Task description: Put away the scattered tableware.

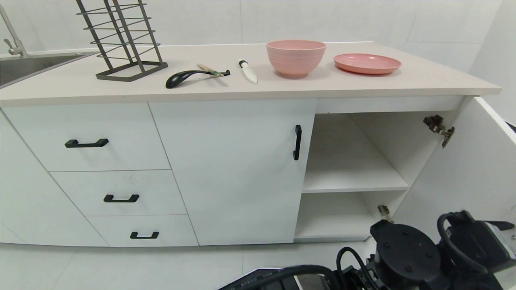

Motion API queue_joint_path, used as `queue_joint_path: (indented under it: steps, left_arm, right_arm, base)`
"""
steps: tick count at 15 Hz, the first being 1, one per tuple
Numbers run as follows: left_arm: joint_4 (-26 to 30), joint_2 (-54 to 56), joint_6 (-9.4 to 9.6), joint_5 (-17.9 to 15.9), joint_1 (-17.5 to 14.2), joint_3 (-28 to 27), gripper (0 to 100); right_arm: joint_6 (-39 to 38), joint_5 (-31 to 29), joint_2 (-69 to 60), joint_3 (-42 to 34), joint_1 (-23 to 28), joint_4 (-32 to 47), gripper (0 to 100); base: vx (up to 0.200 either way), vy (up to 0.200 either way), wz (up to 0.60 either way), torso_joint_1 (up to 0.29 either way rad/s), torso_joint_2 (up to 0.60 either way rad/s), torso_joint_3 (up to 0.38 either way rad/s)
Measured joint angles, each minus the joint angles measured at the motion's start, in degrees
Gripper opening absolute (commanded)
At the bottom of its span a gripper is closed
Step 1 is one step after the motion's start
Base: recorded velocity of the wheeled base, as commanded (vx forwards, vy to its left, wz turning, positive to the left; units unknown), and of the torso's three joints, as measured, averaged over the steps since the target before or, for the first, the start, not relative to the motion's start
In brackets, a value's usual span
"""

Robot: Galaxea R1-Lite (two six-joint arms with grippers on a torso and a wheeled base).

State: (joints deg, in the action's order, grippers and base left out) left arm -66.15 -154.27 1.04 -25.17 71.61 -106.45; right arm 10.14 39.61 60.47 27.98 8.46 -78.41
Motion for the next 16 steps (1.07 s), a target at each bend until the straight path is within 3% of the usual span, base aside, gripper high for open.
queue_joint_path:
  steps: [3, 9, 14, 16]
  left_arm:
    - [3.94, -3.8, 0.0, 0.02, 2.04, -6.31, 100]
    - [5.28, -7.3, 0.02, 0.0, 6.01, -8.13, 100]
    - [2.93, -5.32, 0.02, 0.07, 1.74, -7.89, 100]
    - [0.6, -2.29, 0.05, 0.05, 0.2, -2.54, 100]
  right_arm:
    - [-0.07, 0.0, -0.38, 0.55, 0.0, -0.34, 100]
    - [-0.18, 0.0, -1.23, 3.02, -0.28, -1.23, 100]
    - [0.04, 0.07, -1.73, 2.84, -0.61, -1.21, 100]
    - [0.26, 0.07, -1.79, 2.1, -0.66, -1.21, 100]
  base:
    - [0.0, 0.0, 0.0, 0.0, 0.0, 0.0]
    - [0.0, 0.0, 0.0, 0.0, 0.0, 0.0]
    - [0.0, 0.0, 0.0, 0.0, 0.0, 0.0]
    - [0.0, 0.0, 0.0, 0.0, 0.0, 0.0]
